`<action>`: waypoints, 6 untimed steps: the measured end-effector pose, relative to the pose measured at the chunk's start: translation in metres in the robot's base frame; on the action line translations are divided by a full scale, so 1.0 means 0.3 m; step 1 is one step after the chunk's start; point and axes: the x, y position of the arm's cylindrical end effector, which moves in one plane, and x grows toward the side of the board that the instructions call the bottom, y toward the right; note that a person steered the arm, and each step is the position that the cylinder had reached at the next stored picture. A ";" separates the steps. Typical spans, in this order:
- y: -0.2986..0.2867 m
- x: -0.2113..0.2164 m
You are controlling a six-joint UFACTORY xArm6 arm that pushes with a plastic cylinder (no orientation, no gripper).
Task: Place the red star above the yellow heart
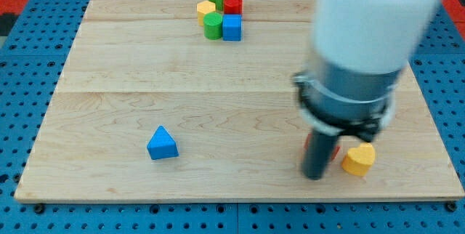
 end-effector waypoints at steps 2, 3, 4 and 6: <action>-0.141 -0.010; -0.151 -0.055; -0.021 -0.123; 0.089 -0.133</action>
